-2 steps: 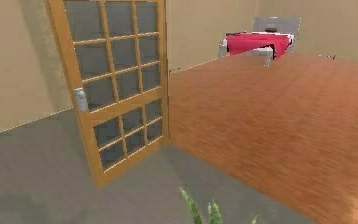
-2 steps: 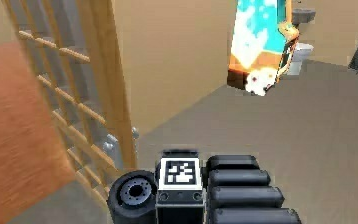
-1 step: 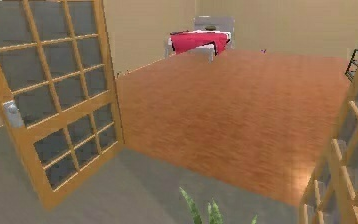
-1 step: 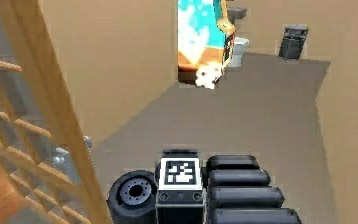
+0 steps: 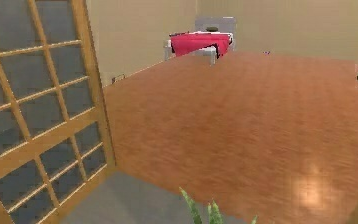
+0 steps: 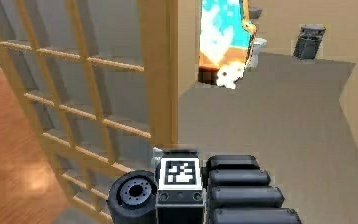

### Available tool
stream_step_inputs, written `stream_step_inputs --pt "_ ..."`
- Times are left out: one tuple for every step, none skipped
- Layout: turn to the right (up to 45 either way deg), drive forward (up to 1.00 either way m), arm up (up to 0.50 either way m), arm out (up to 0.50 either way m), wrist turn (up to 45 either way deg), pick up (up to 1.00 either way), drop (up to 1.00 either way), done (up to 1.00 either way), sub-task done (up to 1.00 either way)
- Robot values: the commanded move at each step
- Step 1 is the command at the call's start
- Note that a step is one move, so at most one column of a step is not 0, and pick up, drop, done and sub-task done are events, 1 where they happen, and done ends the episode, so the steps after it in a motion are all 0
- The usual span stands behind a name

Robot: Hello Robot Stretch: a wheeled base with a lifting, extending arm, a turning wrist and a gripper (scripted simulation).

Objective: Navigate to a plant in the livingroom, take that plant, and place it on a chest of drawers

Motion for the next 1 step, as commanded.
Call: stream_step_inputs --pt "24.0 0.0 0.0 0.0 0.0 0.0 0.0 0.0 0.0"
